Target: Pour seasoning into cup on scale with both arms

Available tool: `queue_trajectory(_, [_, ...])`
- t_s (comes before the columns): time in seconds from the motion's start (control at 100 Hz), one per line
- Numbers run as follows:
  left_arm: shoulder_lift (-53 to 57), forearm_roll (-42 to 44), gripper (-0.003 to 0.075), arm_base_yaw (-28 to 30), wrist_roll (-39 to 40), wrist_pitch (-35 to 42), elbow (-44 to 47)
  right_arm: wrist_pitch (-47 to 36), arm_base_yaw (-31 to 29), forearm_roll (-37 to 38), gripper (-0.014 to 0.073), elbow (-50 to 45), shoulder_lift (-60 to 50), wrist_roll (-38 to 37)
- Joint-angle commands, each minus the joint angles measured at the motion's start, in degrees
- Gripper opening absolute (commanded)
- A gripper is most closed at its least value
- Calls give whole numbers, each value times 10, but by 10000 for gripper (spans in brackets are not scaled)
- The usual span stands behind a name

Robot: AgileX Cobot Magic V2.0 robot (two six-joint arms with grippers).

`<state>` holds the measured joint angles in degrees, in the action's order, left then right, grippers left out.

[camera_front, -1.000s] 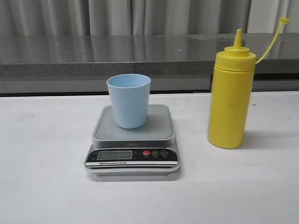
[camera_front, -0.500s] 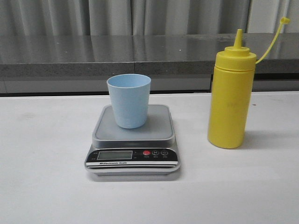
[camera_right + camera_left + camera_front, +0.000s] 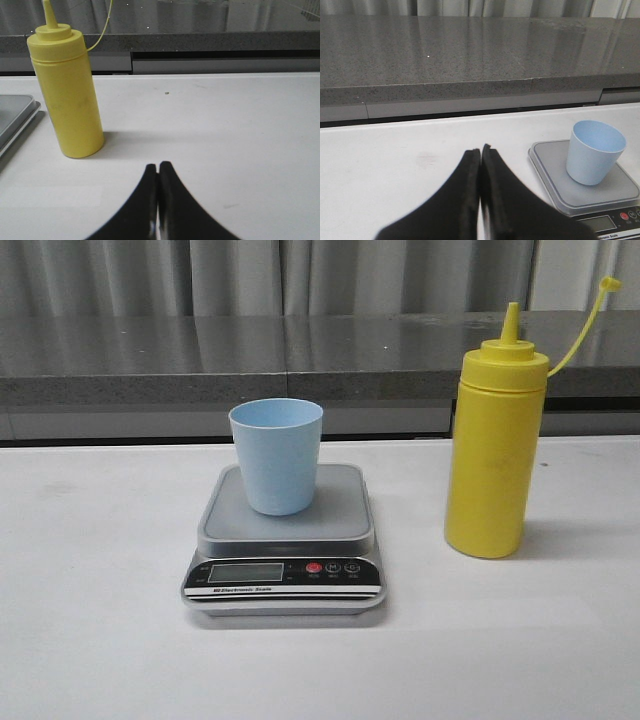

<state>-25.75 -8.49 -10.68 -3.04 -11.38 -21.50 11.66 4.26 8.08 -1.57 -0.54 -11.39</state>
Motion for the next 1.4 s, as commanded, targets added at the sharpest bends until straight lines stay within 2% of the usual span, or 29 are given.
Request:
queue_trajectory(0.0, [-3, -4, -20, 2, 4, 47, -18, -50, -4, 5, -68, 10, -12, 0])
queue_trajectory(0.2, [8, 30, -20, 2, 4, 47, -12, -50, -4, 5, -68, 10, -12, 0])
queue_trajectory(0.37, [76, 46, -20, 8, 4, 47, 28, -50, -4, 5, -68, 10, -12, 0])
queue_trajectory(0.82, [280, 46, -20, 115, 4, 47, 183, -50, -4, 5, -68, 10, -12, 0])
queue_trajectory(1.14, [279, 77, -20, 100, 4, 102, 244, -50, -4, 5, -68, 10, -12, 0])
queue_trajectory(1.39, [279, 78, -20, 96, 4, 114, 243, -50, -4, 5, -68, 10, -12, 0])
